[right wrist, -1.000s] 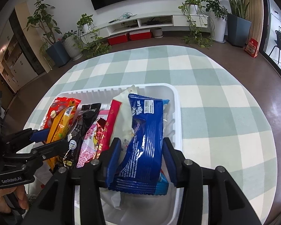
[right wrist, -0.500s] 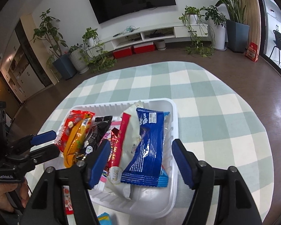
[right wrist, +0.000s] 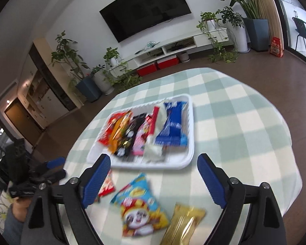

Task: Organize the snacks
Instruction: 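Move both tools back over the remaining snacks on the table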

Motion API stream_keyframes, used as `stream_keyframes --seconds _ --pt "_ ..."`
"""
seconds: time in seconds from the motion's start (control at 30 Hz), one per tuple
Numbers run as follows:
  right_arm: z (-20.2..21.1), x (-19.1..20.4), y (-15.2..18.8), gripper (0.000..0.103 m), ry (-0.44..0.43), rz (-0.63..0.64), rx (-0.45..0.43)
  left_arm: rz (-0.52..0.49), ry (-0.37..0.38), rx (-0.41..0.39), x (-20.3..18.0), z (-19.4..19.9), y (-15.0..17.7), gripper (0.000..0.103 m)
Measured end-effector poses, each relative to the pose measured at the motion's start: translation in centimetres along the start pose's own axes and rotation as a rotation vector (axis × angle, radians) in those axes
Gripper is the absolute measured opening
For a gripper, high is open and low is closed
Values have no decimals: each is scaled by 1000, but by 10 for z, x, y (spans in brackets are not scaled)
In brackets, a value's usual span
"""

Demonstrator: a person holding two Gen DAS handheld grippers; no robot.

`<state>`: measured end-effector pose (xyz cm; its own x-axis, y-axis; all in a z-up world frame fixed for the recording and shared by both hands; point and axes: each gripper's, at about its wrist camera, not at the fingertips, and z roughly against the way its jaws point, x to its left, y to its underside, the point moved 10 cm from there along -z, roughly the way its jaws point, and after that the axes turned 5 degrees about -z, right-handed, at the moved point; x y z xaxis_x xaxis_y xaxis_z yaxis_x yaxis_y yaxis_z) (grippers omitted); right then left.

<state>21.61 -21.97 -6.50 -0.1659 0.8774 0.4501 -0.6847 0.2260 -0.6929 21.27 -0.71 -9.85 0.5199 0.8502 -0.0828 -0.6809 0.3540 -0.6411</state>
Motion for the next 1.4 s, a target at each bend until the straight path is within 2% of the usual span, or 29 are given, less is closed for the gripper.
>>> stream_keyframes --seconds 0.07,0.2,0.33,0.43,0.53,0.6,0.83,0.87,0.93,0.97,1.0,1.13,1.23,1.27,1.4 --pt "9 2 19 89 -12 -17 5 -76 -13 50 -8 -7 18 103" --pt "20 8 50 89 12 17 2 -215 -69 69 -18 -7 35 103" --pt "20 16 70 89 7 36 21 -318 -148 75 -21 -12 36 103" --pt "18 18 81 89 7 44 31 -387 -173 87 -26 -20 32 103" --pt "18 22 87 89 5 51 40 -455 -194 140 -26 -35 38 103" --pt "19 25 92 89 4 58 43 -457 -186 156 -24 -41 40 102" --pt "18 24 96 89 -3 55 56 -334 -137 194 -7 -52 35 97" --pt "17 24 97 89 -5 52 58 -324 -127 196 -6 -53 35 93" --pt "16 23 98 89 -7 50 64 -304 -107 199 -5 -53 33 77" --pt "15 23 99 88 -7 48 70 -288 -89 200 -6 -53 32 59" --pt "14 23 100 86 -8 46 77 -269 -75 203 -7 -53 30 48" --pt "9 21 102 83 -6 42 100 -259 -74 211 -8 -54 28 44" --pt "9 23 101 81 -3 56 102 -237 -69 211 -8 -53 28 36" --pt "8 24 101 80 -2 61 103 -229 -75 208 -7 -52 28 28" --pt "5 27 98 79 0 88 116 -167 -69 177 0 -45 31 24"
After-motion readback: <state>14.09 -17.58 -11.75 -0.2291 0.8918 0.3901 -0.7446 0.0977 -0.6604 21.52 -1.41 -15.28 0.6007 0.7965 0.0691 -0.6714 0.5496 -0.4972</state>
